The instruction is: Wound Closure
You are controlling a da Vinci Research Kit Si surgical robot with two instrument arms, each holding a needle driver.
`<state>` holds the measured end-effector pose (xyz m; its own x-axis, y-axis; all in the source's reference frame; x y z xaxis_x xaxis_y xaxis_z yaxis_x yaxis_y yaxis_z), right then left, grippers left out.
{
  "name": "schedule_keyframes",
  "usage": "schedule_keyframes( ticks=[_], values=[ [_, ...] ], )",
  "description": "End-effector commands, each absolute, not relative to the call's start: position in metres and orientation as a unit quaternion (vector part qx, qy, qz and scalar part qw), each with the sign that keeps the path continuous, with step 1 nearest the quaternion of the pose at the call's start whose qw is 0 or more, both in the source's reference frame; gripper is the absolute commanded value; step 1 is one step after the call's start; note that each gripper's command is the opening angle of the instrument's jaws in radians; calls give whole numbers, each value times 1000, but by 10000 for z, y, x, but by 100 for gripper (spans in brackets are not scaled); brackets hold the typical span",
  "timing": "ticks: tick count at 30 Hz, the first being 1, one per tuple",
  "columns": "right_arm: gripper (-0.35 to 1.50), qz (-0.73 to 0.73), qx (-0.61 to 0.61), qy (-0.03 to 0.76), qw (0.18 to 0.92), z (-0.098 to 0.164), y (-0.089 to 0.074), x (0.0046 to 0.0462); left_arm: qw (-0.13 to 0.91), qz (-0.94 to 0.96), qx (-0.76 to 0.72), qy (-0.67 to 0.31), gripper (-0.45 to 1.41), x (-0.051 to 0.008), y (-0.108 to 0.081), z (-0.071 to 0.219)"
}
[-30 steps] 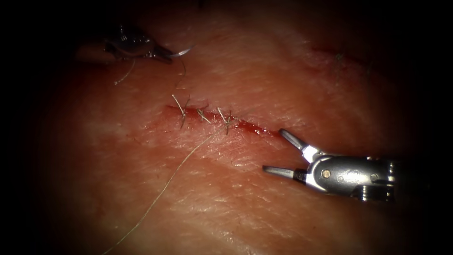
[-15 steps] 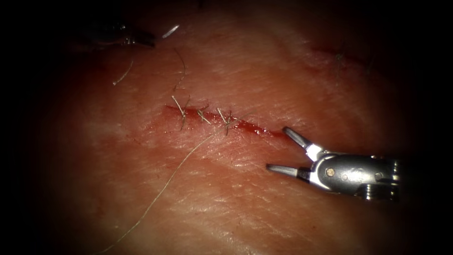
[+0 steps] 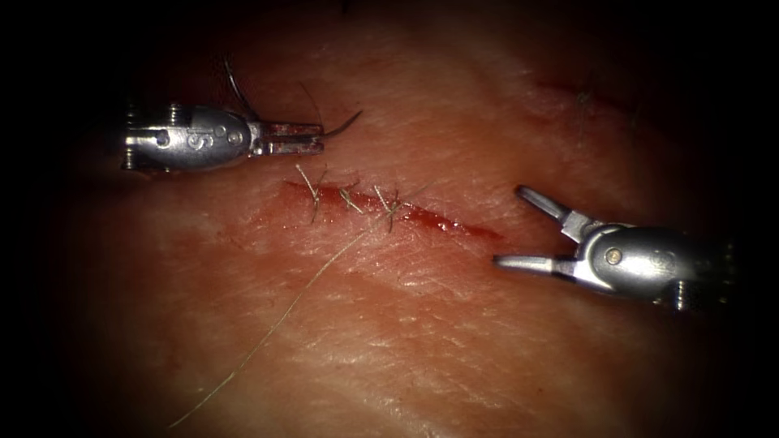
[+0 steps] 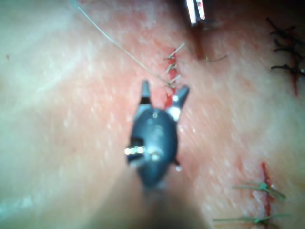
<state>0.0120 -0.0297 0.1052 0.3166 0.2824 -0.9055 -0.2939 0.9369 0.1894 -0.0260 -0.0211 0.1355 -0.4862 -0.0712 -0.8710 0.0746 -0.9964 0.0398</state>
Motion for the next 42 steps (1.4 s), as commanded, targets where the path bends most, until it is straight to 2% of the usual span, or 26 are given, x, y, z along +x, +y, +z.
schedule_keyframes(
  ticks=[1, 8, 9, 10, 11, 12, 16, 19, 20, 30, 42],
  values=[
    [101, 186, 0, 557, 809, 1056, -289, 128, 56, -857, 512, 2, -45, -273, -220, 1358],
    [94, 216, 24, 559, 800, 1063, -282, 132, 122, -832, 542, -9, -45, -310, -253, 1348],
    [64, 217, 27, 560, 799, 1063, -281, 132, 129, -829, 544, -9, -45, -313, -255, 1348],
    [49, 221, 31, 559, 799, 1064, -281, 132, 137, -826, 546, -9, -45, -316, -257, 1348],
    [39, 229, 36, 558, 797, 1064, -280, 133, 148, -823, 548, -9, -45, -319, -260, 1349],
    [37, 236, 46, 561, 792, 1065, -280, 134, 156, -820, 551, -6, -45, -321, -263, 1349],
    [52, 248, 111, 559, 783, 1074, -270, 141, 202, -802, 562, 1, -45, -327, -270, 1353],
    [84, 255, 142, 554, 780, 1085, -258, 150, 236, -787, 569, 7, -45, -331, -273, 1356],
    [86, 258, 156, 556, 775, 1089, -254, 153, 249, -781, 572, 9, -45, -332, -273, 1357],
    [84, 265, 310, 586, 701, 1119, -229, 197, 334, -723, 604, 29, -45, -337, -268, 1365],
    [77, 255, 366, 615, 650, 1112, -226, 222, 379, -693, 613, 36, -45, -335, -269, 1383]
  ],
)
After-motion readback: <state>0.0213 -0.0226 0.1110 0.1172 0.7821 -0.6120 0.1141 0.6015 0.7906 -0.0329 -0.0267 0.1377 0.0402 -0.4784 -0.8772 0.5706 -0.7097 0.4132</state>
